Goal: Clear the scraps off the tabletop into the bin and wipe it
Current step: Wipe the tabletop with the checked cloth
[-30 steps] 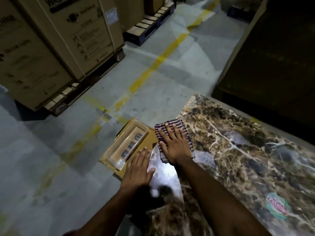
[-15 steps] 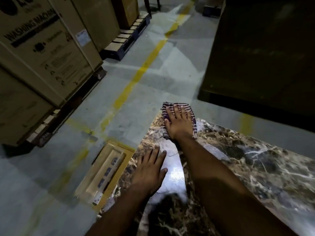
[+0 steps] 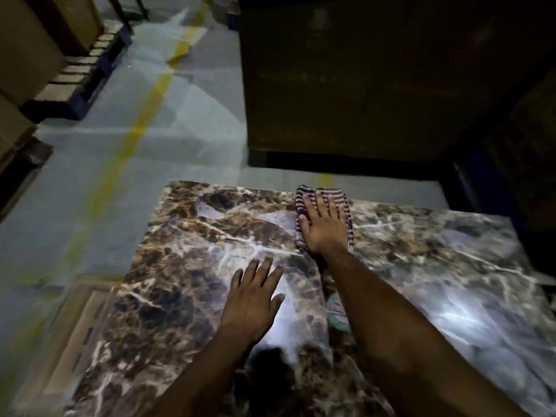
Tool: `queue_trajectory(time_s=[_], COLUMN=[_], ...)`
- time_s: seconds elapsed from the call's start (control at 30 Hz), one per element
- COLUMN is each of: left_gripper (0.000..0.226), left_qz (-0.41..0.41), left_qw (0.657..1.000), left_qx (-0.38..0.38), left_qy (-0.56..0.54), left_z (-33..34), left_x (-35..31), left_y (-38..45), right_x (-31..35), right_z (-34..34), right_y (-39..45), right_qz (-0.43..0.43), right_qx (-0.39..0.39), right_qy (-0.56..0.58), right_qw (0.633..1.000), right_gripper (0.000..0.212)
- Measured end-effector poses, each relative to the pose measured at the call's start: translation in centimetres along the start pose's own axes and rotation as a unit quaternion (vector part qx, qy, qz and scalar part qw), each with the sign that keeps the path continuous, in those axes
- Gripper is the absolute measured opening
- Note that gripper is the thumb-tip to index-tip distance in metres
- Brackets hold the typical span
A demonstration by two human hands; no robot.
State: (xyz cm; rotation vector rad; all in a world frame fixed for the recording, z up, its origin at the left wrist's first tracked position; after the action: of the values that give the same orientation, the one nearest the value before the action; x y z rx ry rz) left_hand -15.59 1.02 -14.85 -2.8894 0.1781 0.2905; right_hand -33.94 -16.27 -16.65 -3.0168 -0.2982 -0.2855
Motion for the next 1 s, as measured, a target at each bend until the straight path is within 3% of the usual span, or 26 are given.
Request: queue_trajectory(time_s=[0.17,0.3,0.6,0.77,1.0], left_gripper=[0.058,0.057,0.051,0.056,0.059], left_qz=[0.005,-0.017,0.052,0.049,0.065], left_qw=[1.0,0.999,0.997,0.999,0.998], left_qx=[0.008,-0.03,-0.049,-0.019,0.015], left_qy=[0.012,0.011,0.0,0.008,0.019], left_z=[2.0,3.3,6.4,7.9,8.9], left_x=[-6.6,-11.8,-29.3,-35.4,-35.9], left_y=[0.2,2.5,7.5,5.9,-1.8], right_x=[-10.5,-19.7,-38.0,-39.7,-36.3], right_z=[-1.8,-3.8,-6.6,-6.5,-5.3], right_y=[-2.9,-5.2,-9.8,-14.8,-26.7], right_qz=[0.048,0.084,0.133,0.189,0.204], right_qx=[-0.006,-0.02,-0.01,-0.009,0.006], right_qy=[-0.009,-0.019,-0.025,-0.013,-0.009], right_qw=[0.999,0.996,0.991,0.982,0.979], right_gripper=[0.067,0.066,0.061,0.067,0.075])
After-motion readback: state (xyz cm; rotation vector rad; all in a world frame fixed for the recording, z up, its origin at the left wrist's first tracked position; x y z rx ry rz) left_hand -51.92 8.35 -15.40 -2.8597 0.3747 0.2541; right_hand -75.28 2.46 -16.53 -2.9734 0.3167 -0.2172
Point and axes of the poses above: each hand's wrist, its own y-axis towards the middle knuckle, its own z-axis out of the palm, x = y × z, the point moved 1 cm from there along y, towards the middle knuckle, and after that the axes turned 5 degrees about -z, right-handed, at the moved point
